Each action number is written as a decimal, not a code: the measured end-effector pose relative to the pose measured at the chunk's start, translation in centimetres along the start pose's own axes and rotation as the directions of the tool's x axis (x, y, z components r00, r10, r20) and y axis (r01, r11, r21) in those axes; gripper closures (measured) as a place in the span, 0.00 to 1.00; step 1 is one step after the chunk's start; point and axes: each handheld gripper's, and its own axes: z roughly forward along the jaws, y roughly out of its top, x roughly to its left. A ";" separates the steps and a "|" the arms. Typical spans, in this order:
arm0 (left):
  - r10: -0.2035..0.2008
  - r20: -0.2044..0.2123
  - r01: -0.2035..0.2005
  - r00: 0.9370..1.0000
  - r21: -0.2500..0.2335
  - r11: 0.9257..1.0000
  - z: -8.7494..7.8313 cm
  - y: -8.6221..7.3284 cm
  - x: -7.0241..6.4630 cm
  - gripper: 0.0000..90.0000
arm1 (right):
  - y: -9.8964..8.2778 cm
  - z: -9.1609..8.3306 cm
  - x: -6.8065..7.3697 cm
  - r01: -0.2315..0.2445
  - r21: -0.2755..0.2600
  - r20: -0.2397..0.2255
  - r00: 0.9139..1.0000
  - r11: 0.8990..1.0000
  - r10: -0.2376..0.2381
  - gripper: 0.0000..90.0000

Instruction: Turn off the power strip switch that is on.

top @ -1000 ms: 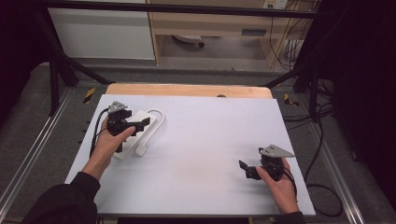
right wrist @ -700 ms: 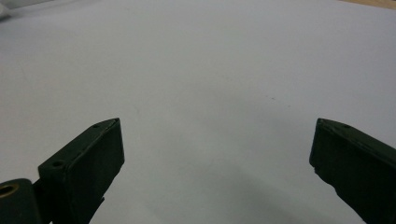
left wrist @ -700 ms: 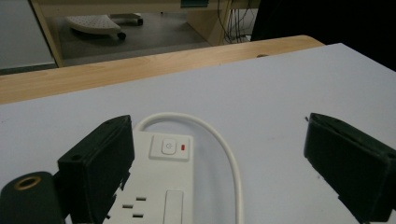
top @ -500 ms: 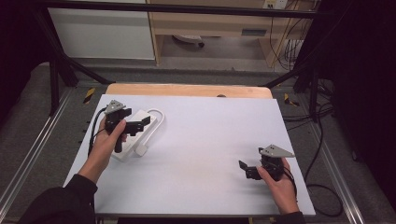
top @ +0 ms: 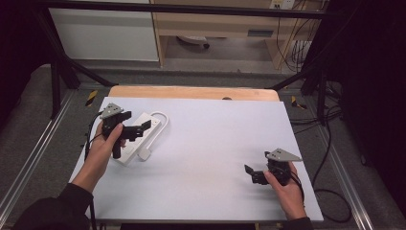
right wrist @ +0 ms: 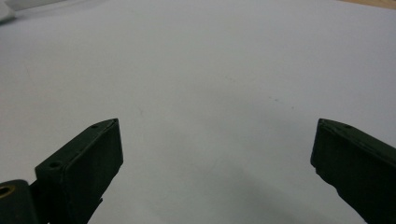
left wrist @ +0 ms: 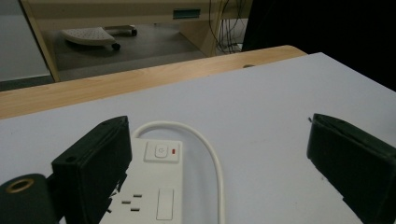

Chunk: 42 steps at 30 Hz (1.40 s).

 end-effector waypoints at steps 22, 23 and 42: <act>0.000 -0.002 0.000 1.000 -0.042 0.999 -4.0 0.2 0.1 0.06 | 0.0 -0.1 0.0 0.003 -0.002 -0.005 1.000 1.000 -0.003 0.03; -0.001 -0.002 0.001 1.000 -0.046 0.999 -4.2 0.2 0.0 0.06 | 0.0 -0.1 0.0 0.003 -0.003 -0.005 1.000 1.000 -0.003 0.03; -0.004 -0.006 0.004 1.000 -0.058 0.998 -6.7 -1.2 -0.3 0.06 | 0.0 0.0 0.1 0.005 0.004 0.000 1.000 1.000 -0.005 0.03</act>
